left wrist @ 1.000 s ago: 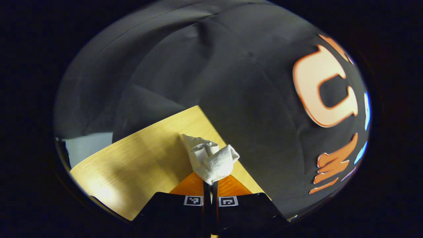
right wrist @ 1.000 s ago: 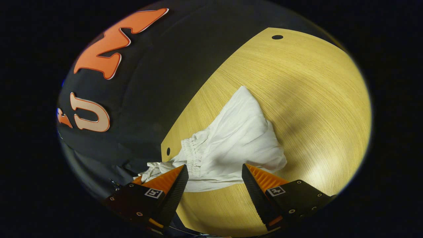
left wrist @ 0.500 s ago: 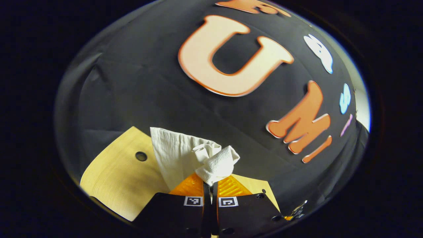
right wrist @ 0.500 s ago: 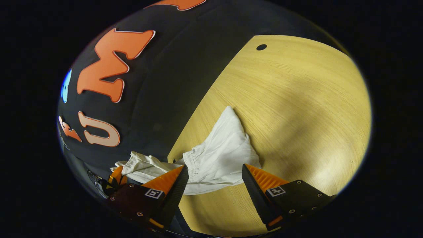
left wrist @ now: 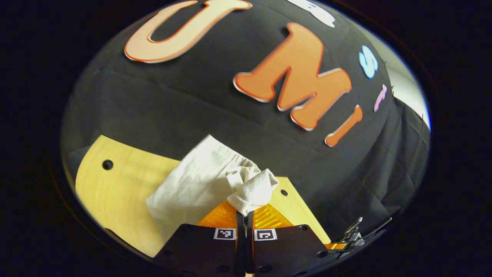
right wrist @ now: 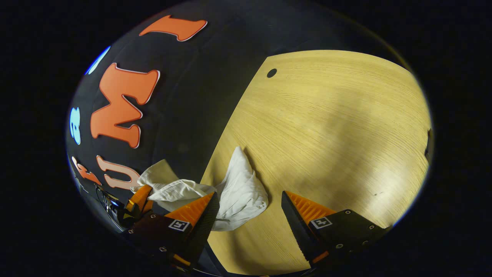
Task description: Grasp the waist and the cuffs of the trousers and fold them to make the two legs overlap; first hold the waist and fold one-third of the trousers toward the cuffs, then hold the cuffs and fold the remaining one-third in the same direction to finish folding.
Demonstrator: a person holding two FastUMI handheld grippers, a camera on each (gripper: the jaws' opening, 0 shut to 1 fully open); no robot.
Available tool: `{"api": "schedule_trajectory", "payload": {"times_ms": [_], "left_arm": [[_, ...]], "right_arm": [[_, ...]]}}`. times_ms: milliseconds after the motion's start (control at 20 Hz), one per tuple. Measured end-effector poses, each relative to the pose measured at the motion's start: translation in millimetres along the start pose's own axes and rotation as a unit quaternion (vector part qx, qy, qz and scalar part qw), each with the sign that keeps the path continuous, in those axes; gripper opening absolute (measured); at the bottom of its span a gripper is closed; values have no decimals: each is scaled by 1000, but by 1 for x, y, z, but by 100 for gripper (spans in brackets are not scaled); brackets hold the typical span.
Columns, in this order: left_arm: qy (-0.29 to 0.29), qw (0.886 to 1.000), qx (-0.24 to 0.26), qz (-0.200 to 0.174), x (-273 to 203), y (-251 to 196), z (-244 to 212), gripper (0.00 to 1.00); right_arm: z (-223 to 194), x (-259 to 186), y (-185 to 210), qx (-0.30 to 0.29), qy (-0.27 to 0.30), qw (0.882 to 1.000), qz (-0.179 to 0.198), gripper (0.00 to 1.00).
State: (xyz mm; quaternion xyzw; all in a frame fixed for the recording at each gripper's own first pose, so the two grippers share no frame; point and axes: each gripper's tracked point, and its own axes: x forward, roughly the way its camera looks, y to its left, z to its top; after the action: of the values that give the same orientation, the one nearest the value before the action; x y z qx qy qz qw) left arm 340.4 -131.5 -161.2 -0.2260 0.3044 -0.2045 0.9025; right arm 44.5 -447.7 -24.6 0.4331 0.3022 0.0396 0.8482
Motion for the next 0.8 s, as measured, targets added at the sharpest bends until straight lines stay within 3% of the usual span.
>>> {"api": "schedule_trajectory", "payload": {"times_ms": [300,600,700,800], "left_arm": [[87,994,65,-14,64,-22,-63,4],[148,984,94,12,82,-18,-103,5],[156,982,101,13,82,-15,-103,10],[163,981,103,13,79,-9,-102,39]], "right_arm": [[7,-32,-39,26,-18,999,-16,98],[5,-49,-56,25,-25,999,-29,98],[4,-51,-57,21,-25,999,-34,98],[2,-53,-58,19,-22,999,-36,98]]}}
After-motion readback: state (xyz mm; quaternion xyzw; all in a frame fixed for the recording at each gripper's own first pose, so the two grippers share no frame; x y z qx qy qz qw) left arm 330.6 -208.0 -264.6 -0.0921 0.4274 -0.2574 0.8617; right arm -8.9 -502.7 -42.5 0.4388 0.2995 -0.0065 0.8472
